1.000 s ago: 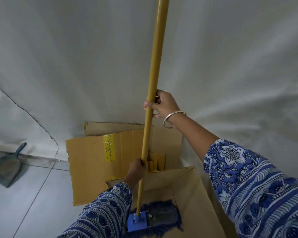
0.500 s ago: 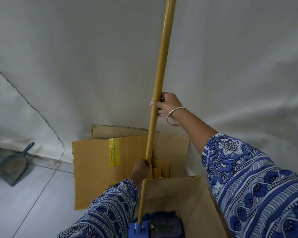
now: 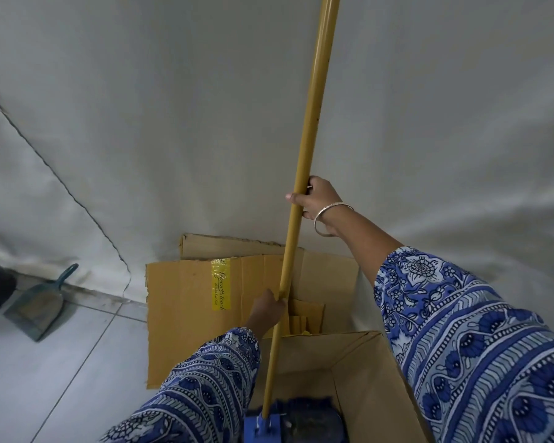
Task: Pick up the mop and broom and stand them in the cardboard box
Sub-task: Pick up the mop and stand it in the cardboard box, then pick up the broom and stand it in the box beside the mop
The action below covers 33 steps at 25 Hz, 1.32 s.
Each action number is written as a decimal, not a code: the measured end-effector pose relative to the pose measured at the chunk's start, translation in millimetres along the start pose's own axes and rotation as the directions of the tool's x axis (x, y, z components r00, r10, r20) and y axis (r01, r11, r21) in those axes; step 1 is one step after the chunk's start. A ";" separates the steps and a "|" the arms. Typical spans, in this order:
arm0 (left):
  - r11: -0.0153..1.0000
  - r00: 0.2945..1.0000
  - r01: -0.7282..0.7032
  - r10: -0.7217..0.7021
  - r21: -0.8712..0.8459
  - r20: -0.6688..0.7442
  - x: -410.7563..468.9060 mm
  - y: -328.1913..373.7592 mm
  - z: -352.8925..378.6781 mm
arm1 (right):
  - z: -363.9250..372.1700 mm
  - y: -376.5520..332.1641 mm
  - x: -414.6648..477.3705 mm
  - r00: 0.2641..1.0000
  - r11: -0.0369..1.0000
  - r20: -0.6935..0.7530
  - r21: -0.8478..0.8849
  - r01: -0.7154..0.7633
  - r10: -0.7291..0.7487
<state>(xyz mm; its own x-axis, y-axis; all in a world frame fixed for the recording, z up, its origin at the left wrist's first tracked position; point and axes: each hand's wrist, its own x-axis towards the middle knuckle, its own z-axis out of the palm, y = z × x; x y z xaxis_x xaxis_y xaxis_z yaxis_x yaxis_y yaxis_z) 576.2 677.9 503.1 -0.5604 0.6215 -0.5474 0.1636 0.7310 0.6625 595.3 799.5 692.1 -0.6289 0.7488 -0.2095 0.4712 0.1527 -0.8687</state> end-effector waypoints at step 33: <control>0.862 0.983 0.160 -0.092 0.480 -0.161 -128.4 -599.8 -598.5 | 696.3 -70.8 -142.9 0.884 0.880 -0.078 0.163 -0.446 0.462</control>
<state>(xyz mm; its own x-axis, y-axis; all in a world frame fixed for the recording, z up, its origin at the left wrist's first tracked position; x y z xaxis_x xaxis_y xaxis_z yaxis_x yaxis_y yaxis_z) 64.1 -8.9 482.1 -0.6964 0.4978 -0.5169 0.4417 0.8650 0.2381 221.2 232.6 471.0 -0.2899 0.7823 -0.5513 0.5942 -0.3044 -0.7445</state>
